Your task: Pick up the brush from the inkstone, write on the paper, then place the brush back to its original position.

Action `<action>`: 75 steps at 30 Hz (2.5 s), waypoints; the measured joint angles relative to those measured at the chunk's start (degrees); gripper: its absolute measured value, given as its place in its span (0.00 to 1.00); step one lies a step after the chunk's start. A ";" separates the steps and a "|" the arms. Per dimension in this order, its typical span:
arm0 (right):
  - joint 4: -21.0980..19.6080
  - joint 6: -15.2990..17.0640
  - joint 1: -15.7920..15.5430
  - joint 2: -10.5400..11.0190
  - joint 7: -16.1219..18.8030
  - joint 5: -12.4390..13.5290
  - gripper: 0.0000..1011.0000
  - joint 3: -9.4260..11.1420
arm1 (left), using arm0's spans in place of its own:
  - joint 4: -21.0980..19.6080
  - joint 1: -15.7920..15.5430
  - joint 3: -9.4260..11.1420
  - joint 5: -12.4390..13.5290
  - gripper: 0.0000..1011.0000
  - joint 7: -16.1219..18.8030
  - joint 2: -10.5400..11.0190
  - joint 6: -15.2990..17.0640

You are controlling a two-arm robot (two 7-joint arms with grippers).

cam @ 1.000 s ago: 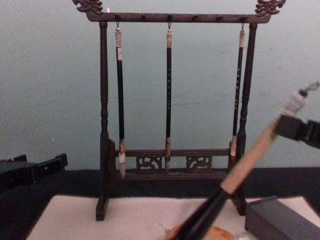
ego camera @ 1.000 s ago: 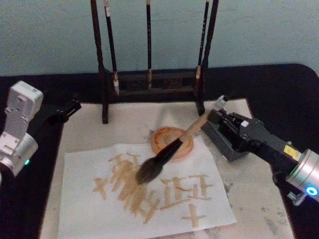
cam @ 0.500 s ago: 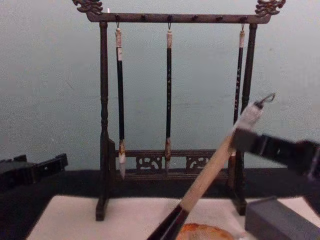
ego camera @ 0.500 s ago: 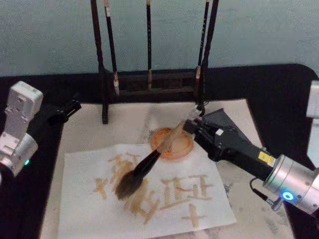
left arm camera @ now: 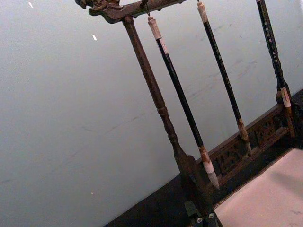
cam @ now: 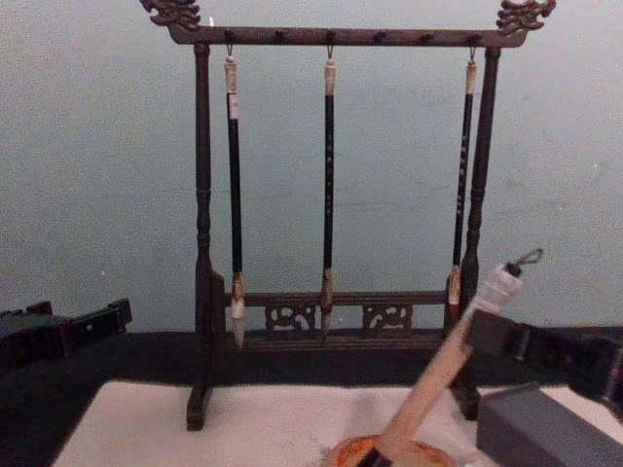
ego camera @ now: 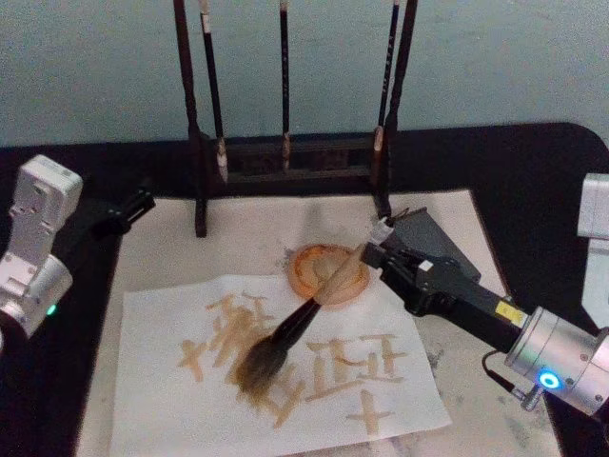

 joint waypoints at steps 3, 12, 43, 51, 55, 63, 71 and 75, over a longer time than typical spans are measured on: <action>0.76 -0.14 -0.31 0.13 0.06 0.60 0.13 0.47 | 0.00 0.00 0.00 0.00 0.99 0.00 0.00 0.00; 2.08 -0.86 -1.50 0.96 0.20 2.29 0.13 2.36 | 0.00 0.00 0.01 0.00 0.99 0.00 0.00 0.00; -0.25 -0.73 -1.91 2.52 3.02 12.07 0.13 6.54 | 0.00 0.00 0.00 0.00 0.99 0.00 0.00 0.00; 2.56 -1.29 0.48 1.40 2.67 15.28 0.13 6.69 | 0.00 0.00 0.00 0.00 0.99 0.00 0.00 0.00; 5.03 -1.59 1.79 0.84 2.58 16.73 0.13 6.73 | 0.00 0.00 0.00 0.00 0.99 0.00 0.00 0.00; 9.12 -1.80 3.50 0.10 2.51 18.55 0.13 6.71 | 0.00 0.00 0.00 0.00 0.99 0.00 0.00 0.00; 13.00 -2.14 5.03 -0.89 2.36 19.70 0.13 6.76 | 0.00 0.00 0.00 0.00 0.99 0.00 0.00 0.00; 15.71 -2.10 6.14 -1.69 2.00 20.28 0.13 6.70 | 0.00 0.00 0.00 0.00 0.99 0.00 0.00 0.00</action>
